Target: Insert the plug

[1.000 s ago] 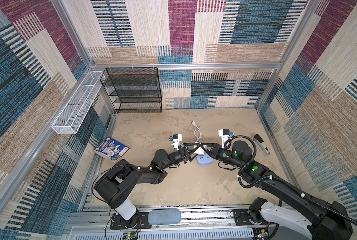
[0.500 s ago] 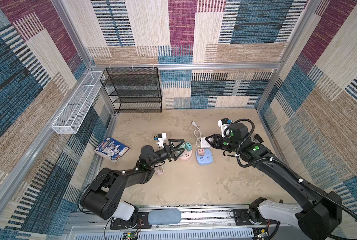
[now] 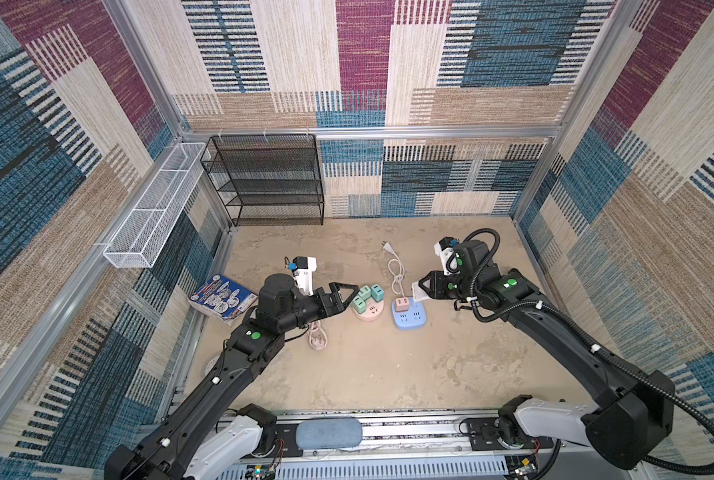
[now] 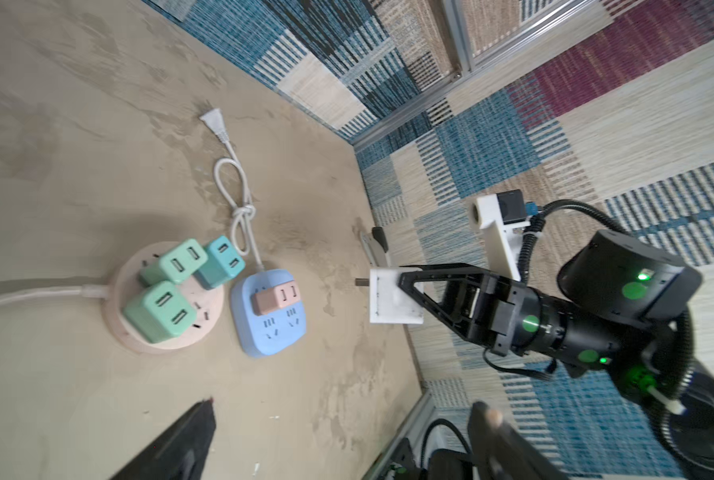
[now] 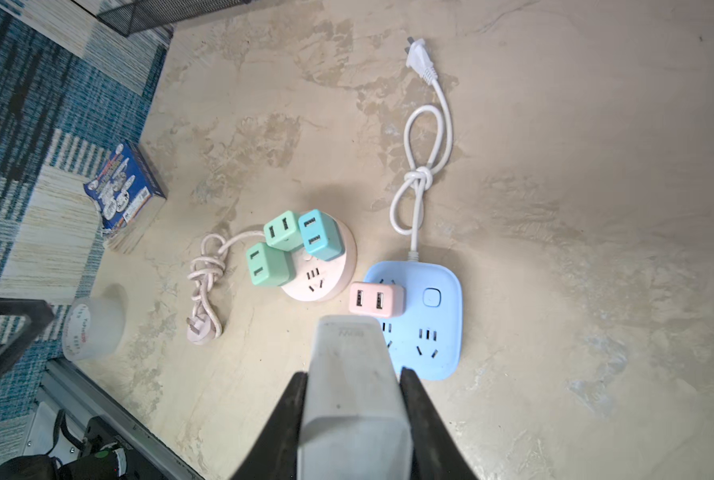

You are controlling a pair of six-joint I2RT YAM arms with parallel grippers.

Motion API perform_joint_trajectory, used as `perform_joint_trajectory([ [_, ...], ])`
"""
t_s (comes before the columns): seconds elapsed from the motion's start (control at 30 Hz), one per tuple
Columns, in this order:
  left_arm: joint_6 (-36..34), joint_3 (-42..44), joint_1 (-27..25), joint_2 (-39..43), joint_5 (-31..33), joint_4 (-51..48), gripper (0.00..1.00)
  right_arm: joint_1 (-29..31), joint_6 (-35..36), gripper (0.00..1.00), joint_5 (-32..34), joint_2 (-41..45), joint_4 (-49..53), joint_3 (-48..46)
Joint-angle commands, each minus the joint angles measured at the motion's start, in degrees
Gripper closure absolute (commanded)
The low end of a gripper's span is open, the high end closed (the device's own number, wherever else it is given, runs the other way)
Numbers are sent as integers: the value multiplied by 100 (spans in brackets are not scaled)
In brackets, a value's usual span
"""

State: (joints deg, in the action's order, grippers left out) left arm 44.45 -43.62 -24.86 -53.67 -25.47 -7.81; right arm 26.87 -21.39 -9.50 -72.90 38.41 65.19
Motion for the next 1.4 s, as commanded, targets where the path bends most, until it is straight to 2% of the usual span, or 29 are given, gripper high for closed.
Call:
perform_joint_trajectory([
  [0.0,-788,-96,12,64,550,-1095,0,-11,264,100,372,-159,425,169],
  [0.27,-797,-77,32,-90,501,-1282,0,-8,223,100,357,-645,793,222],
  [0.5,-1000,-200,40,-165,726,-1841,0,-7,310,100,339,-878,936,223],
  [0.67,-1117,-205,43,-254,748,-2025,0,-8,208,100,700,-1131,985,308],
  [0.9,-1395,-431,72,-467,1233,-2485,0,-8,183,100,761,-1443,853,477],
  [1.37,-1405,-385,139,-555,1124,-2336,1,-7,194,100,676,-2015,813,642],
])
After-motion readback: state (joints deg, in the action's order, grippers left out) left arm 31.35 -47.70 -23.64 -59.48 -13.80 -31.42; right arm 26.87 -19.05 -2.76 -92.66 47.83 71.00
